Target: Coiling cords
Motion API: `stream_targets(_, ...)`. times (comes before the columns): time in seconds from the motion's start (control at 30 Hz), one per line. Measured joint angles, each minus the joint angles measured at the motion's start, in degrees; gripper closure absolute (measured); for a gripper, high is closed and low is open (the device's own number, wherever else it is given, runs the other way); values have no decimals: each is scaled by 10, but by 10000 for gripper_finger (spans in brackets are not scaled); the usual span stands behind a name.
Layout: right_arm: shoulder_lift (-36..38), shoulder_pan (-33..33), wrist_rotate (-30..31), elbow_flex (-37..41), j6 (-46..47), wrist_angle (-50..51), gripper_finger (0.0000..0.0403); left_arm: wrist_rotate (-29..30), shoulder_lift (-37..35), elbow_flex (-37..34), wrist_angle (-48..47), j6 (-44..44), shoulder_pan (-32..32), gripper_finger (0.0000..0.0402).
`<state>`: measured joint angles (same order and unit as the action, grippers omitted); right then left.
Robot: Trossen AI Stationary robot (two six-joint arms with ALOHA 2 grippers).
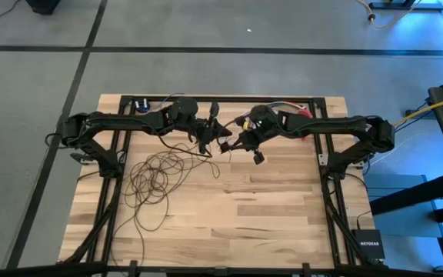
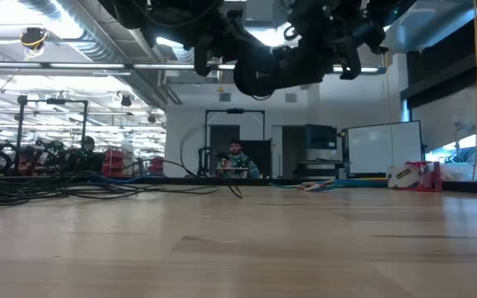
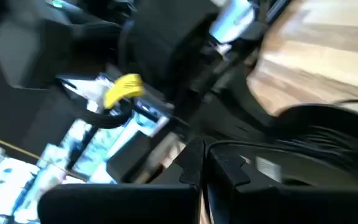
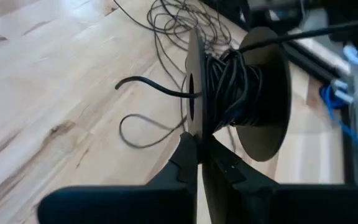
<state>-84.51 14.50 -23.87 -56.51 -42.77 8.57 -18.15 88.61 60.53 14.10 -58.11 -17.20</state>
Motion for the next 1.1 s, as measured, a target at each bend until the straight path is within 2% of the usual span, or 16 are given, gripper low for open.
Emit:
stream_targets(0.13, 0, -22, 15, 0, -20, -19, 394, 1, 24, 1, 47, -5, 0, 398)
stream_targets(0.37, 0, -59, 55, 1, -52, -29, 394, 4, 58, 1, 52, -1, -7, 398)
stream_targets(0.57, 13, -83, 99, 0, -68, -55, 394, 5, 74, 1, 45, 44, -25, 398)
stream_targets(0.73, 30, -85, 109, 0, -71, -64, 394, 5, 74, 1, 44, 90, -34, 398)
stream_targets(1.0, 67, -85, 116, 0, -71, -86, 394, -13, 75, 0, -16, 156, -51, 401)
stream_targets(1.1, 85, -85, 145, 0, -71, -85, 394, -21, 75, 0, -39, 182, -60, 401)
